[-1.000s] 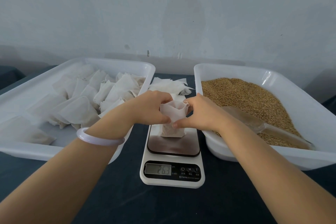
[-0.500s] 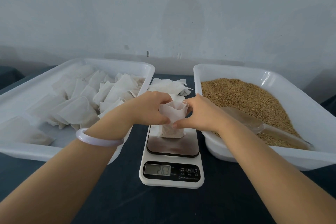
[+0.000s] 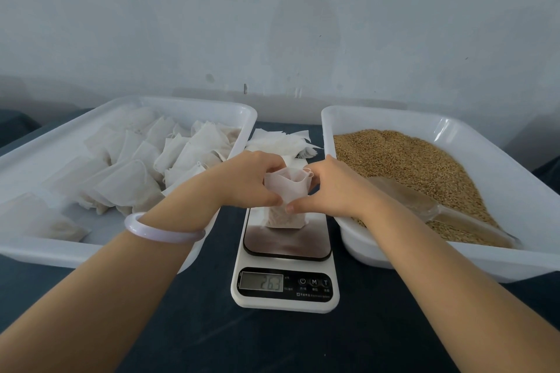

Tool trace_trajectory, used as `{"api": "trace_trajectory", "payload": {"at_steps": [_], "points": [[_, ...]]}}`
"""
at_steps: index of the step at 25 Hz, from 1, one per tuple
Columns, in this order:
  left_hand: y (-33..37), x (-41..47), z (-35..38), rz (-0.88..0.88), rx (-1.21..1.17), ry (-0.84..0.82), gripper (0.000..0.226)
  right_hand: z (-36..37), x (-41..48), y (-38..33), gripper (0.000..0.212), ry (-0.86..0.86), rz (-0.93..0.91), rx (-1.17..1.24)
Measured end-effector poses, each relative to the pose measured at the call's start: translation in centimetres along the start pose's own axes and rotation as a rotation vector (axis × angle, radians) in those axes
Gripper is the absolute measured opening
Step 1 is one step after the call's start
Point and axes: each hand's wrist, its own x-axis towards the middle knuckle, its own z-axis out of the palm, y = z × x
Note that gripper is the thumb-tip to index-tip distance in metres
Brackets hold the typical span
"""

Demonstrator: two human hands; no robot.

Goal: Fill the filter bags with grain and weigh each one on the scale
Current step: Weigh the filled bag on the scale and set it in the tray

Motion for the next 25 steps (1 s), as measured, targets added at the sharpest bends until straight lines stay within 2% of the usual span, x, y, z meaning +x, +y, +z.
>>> {"api": "trace_trajectory", "payload": {"at_steps": [6,11,14,17,20,23,25], "points": [[-0.1,0.1,0.1,0.023,-0.017,0.018,0.012,0.1,0.1,0.3,0.034,0.003,0.004,-0.032],[0.0,-0.6,-0.4,0.029,-0.299,0.181,0.022,-0.3,-0.2,0.2,0.040,0.147,-0.065,0.126],[0.1,-0.7,-0.8,0.014,-0.415,0.172,0.012,-0.5,-0.4,0.2,0.026,0.172,-0.098,0.259],[0.1,-0.7,-1.1,-0.029,-0.435,0.176,0.023,-0.6,-0.3,0.1,0.010,0.220,-0.114,0.353],[0.3,-0.8,-1.1,-0.075,-0.353,0.161,0.017,-0.6,0.2,0.2,0.016,0.301,-0.082,0.470],[0.2,-1.0,-1.6,-0.113,-0.333,0.210,0.031,-0.5,0.6,0.1,0.029,0.242,-0.107,0.453],[0.0,-1.5,-2.4,-0.139,-0.358,0.215,0.029,-0.5,0.8,-0.4,0.027,0.213,-0.123,0.427]]}}
